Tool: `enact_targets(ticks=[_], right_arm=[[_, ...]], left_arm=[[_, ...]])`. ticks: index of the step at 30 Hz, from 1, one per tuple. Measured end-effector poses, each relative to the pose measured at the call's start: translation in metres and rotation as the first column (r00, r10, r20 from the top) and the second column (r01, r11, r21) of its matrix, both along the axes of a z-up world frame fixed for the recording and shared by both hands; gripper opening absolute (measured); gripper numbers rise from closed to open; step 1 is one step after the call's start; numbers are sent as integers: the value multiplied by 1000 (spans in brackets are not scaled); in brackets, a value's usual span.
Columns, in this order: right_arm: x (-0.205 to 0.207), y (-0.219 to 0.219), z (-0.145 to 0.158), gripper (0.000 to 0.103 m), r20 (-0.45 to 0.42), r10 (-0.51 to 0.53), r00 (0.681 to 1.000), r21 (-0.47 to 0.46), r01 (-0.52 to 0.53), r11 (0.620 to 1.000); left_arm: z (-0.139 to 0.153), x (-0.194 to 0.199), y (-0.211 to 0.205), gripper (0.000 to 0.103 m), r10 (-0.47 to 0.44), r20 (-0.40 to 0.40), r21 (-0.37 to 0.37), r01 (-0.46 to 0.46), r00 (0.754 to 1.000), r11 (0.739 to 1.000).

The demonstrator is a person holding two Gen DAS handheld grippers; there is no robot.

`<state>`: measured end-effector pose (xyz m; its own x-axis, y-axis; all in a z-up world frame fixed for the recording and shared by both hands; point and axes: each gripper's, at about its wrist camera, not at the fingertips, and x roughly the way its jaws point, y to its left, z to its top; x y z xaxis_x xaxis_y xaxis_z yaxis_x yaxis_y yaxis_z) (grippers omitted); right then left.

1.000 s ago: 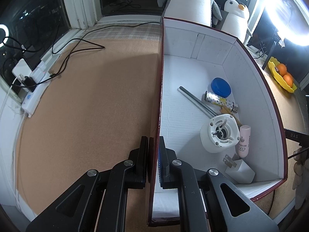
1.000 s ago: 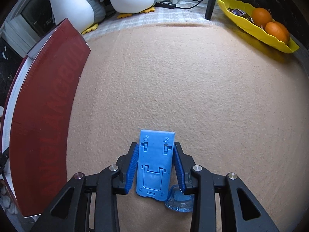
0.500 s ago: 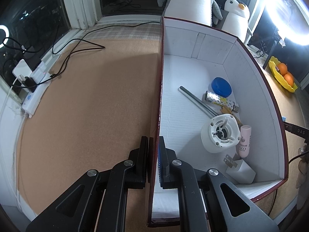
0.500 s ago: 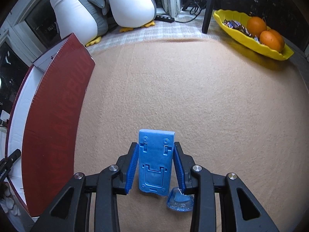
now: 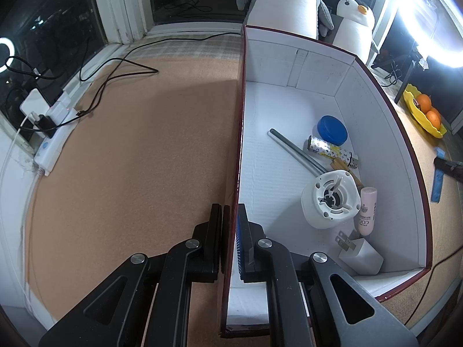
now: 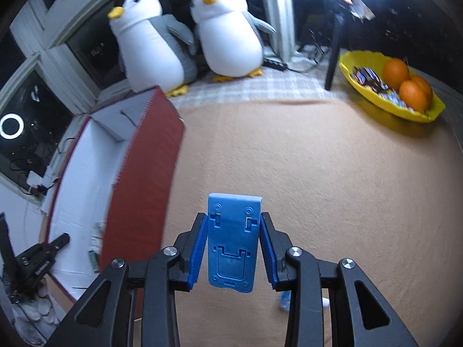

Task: Organize rigid objects
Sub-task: 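Lift the blue phone stand with the right tool and carry it over the box, then open the right tool to drop the phone stand into the box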

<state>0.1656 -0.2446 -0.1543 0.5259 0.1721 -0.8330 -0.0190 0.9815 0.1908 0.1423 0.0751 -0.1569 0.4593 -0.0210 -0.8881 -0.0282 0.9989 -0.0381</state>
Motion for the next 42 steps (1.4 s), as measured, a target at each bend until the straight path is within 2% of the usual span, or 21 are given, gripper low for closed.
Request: enact_targets(ticks=[8, 15, 26, 42], right_arm=[[-1, 47, 40, 32, 76, 133, 988, 24, -135, 991], [-4, 82, 53, 32, 99, 229, 968, 43, -234, 971], [-8, 112, 54, 32, 96, 316, 944, 58, -323, 945], [-6, 140, 35, 32, 49, 403, 914, 57, -405, 912]], left_arm=[[3, -4, -1, 8, 12, 8, 2, -12, 1000, 1000], [6, -8, -2, 8, 24, 12, 9, -24, 1000, 1000], [9, -14, -4, 8, 46, 18, 17, -46, 999, 999], [13, -22, -5, 8, 79, 25, 24, -80, 997, 996]])
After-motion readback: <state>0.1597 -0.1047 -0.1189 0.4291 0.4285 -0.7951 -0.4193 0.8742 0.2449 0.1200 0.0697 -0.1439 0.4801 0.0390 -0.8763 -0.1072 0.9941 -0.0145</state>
